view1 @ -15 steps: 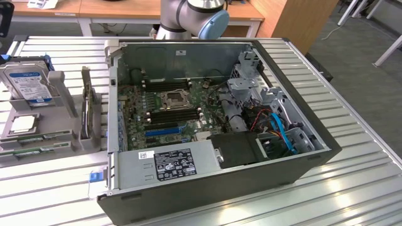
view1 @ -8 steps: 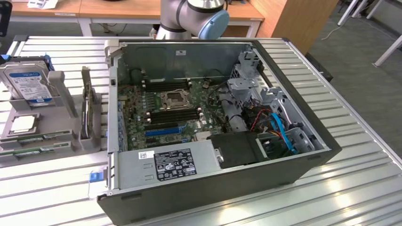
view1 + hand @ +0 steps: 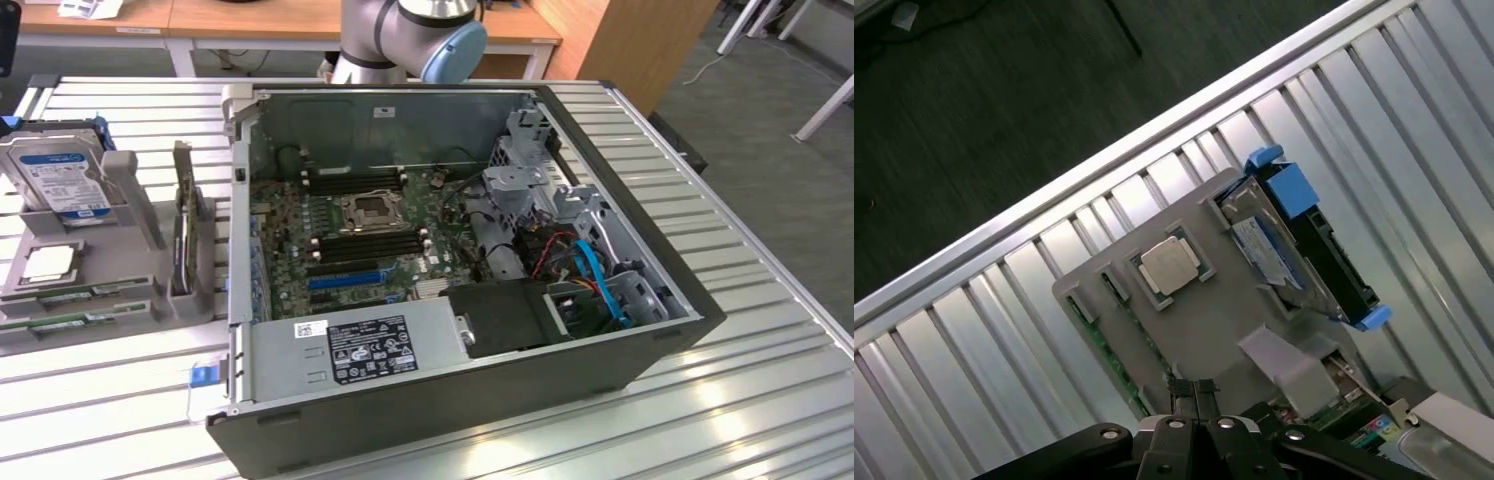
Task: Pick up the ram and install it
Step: 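Pick up the ram and move it above insertion slot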
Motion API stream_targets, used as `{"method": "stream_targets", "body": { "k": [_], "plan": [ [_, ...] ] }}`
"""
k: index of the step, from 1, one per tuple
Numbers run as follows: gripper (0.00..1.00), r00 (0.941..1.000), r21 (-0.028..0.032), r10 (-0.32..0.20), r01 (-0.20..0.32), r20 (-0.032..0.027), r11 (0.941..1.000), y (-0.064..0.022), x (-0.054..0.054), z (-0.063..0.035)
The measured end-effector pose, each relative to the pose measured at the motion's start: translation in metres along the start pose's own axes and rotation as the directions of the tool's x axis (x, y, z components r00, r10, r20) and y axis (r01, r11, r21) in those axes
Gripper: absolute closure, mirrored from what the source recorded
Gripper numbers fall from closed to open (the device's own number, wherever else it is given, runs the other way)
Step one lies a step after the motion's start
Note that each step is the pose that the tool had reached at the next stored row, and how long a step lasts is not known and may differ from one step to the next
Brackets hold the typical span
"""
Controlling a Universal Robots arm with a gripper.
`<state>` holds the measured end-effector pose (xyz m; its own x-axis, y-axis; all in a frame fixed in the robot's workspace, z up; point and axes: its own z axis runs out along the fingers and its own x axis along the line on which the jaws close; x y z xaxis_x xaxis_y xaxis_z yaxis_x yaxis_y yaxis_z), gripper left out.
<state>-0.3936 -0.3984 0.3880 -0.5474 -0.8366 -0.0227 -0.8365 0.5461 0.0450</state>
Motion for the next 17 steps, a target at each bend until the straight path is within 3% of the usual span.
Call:
{"method": "stream_targets", "body": {
  "k": [8, 17],
  "plan": [
    [0.90, 0.9965, -0.0021, -0.084, 0.084, -0.0037, 0.9965, 0.0000, 0.0000, 0.0000],
    [0.90, 0.9851, -0.0046, -0.172, 0.172, -0.0074, 0.9851, -0.0001, 0.0000, 0.0000]
  ]
}}
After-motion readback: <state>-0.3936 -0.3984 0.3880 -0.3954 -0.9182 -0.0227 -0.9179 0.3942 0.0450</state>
